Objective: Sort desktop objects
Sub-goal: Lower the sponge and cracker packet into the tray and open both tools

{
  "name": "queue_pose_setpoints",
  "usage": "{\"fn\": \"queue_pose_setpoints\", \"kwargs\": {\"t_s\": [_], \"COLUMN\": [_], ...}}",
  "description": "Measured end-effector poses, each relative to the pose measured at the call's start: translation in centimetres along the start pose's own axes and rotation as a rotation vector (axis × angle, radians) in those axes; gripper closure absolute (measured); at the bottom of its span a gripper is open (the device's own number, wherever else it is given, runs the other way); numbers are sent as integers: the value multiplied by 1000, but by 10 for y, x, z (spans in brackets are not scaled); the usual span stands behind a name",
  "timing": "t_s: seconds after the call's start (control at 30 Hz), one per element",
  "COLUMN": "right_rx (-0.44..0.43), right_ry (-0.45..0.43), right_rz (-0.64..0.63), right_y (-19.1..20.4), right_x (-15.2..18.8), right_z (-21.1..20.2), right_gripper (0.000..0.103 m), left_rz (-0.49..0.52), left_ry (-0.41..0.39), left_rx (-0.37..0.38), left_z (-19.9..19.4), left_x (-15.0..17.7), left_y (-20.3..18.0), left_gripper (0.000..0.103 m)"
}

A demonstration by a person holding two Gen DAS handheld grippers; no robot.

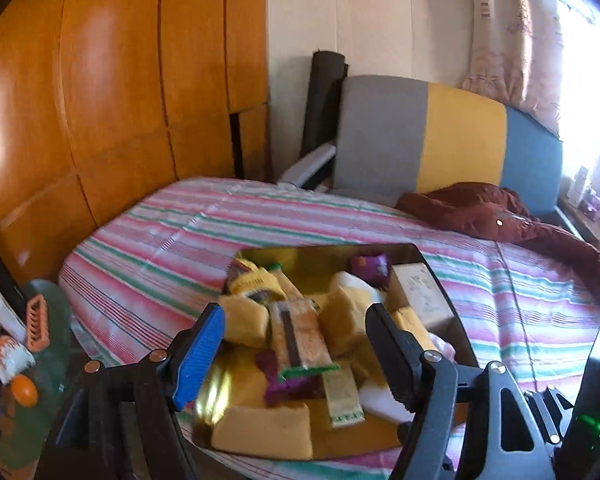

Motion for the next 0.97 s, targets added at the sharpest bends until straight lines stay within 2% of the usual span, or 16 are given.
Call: {"fn": "queue_pose_setpoints", "kwargs": {"t_s": [0.17, 0.3, 0.67, 0.83, 0.97], "right_rx": [17, 33, 63, 73, 76], "right_ry": [2, 2, 3, 0, -18], "right_rz": [9, 4, -25, -27, -13], "right_y": [-3, -2, 1, 0, -3], "right_x": [6, 8, 6, 6, 3], "right_z": [-2, -3, -1, 0, -4], "right_gripper": [15, 15, 14, 14, 14], "left_rz": [-3, 12, -10, -5, -4], "left_ry": [19, 20, 47, 27, 36], "left_rx": [36, 23, 36, 5, 17], "left_z": [2, 3, 9, 10, 11], "left_x": [6, 7, 9, 9, 9], "left_y": [-3, -4, 4, 6, 8], "left_gripper": [32, 36, 36, 46, 46]}}
Point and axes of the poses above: each gripper's, at about its wrist camera, not at the fingertips, and z roughly the way its jaws point, y to its left, x to its underside, the point moved 6 cm from there along z, roughly the way its jaws point, and after that the axes turned 12 degrees about y, right-handed, at the moved point
